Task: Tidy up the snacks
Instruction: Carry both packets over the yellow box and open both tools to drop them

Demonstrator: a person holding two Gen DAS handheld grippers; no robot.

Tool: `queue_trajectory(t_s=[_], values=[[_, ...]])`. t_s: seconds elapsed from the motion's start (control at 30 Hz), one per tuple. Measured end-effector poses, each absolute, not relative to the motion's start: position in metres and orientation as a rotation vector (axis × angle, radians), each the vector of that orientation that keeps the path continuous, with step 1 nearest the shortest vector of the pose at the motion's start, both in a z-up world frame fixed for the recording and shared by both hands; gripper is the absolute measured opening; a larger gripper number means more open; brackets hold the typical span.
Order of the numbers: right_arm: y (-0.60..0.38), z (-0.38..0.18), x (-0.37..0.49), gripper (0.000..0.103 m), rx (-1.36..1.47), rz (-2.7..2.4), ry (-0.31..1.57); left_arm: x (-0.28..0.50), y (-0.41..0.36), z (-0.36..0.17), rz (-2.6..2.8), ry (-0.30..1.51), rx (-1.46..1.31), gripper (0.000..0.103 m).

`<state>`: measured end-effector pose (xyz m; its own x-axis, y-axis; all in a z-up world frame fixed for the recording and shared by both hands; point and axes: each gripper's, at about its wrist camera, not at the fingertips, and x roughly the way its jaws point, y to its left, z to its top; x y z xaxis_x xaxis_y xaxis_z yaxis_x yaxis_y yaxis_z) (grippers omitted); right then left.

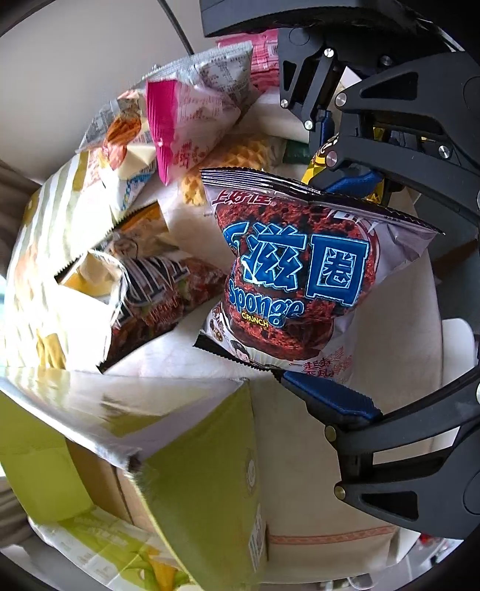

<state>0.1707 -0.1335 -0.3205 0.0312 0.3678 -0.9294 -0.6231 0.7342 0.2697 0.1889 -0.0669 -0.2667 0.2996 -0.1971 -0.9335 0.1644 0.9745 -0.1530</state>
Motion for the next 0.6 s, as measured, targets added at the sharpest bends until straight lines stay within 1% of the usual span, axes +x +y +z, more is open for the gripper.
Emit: queue_trajectory(t_s=[0.13,0.2,0.43,0.6], values=[[-0.136,-0.32,0.173,0.043,-0.214,0.762,1.327,0.186,-0.068,-0.253,-0.253,1.219,-0.026,0.078],[-0.143,-0.308,0.167,0.043,-0.2,0.767,1.32,0.183,-0.068,-0.243,-0.257,1.198,-0.019,0.078],[-0.163,-0.298,0.165,0.043,-0.137,0.786,1.301,0.172,-0.06,-0.207,-0.243,1.131,-0.008,0.078],[-0.172,-0.269,0.166,0.043,-0.117,0.789,1.254,0.17,-0.056,-0.177,-0.222,1.077,-0.01,0.078]])
